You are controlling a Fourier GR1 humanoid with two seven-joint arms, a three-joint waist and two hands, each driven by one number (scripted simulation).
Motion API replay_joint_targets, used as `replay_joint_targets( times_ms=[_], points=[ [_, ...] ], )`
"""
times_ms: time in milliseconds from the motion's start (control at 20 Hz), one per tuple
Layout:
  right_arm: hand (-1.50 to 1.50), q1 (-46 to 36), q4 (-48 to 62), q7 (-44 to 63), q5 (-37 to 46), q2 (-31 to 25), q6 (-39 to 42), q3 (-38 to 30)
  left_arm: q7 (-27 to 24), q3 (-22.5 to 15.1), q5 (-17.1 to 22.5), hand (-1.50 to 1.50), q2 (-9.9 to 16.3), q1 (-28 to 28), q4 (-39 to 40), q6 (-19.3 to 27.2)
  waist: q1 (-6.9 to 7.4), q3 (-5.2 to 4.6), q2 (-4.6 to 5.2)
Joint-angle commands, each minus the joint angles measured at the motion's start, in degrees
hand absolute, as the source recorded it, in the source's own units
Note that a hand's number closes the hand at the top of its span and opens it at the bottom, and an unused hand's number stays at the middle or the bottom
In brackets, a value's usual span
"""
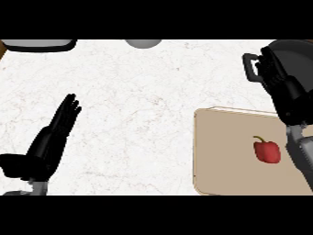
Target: Pick the bell pepper from the tray and place it in the pot
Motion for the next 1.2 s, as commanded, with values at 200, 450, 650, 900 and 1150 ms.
replay_joint_targets(
  times_ms=[200, 450, 650, 900, 1150],
  points=[
    [-1.5, 3.51, -4.08, -3.21, -5.9, 0.59, 23.83, 10.1, 5.44, 3.45, 0.88, 0.0, -1.17, -3.72, 1.86, 3.29, 0.36, 0.68, 0.59],
    [-1.5, 6.37, -6.41, -22.96, 18.05, -11.47, 8.66, 5.54, 9.82, 2.15, 1.5, 0.0, -3.03, -2.37, 0.87, 5.6, -2.47, 0.88, -0.09],
    [-1.5, 16.49, -13.62, -38.28, 17.84, -18.1, 11.63, 2.27, 13.52, 4.78, 2.42, 0.0, -0.82, -4.1, -0.76, 5.81, -2.9, 0.72, -0.31],
    [-1.5, 24.02, -16.46, -37.51, 21.63, -30.27, 12.0, -6.12, 15.58, 3.88, 1.67, 0.0, -1.84, -5.89, -0.86, 6.3, -2.4, 0.54, -0.16],
    [-1.5, 27.55, -26.61, -27.78, 22.27, -40.93, 17.04, -11.77, 17.0, 5.24, 2.02, 0.0, -0.03, -6.68, -1.76, 4.93, -2.39, 0.41, -0.27]
  ],
)
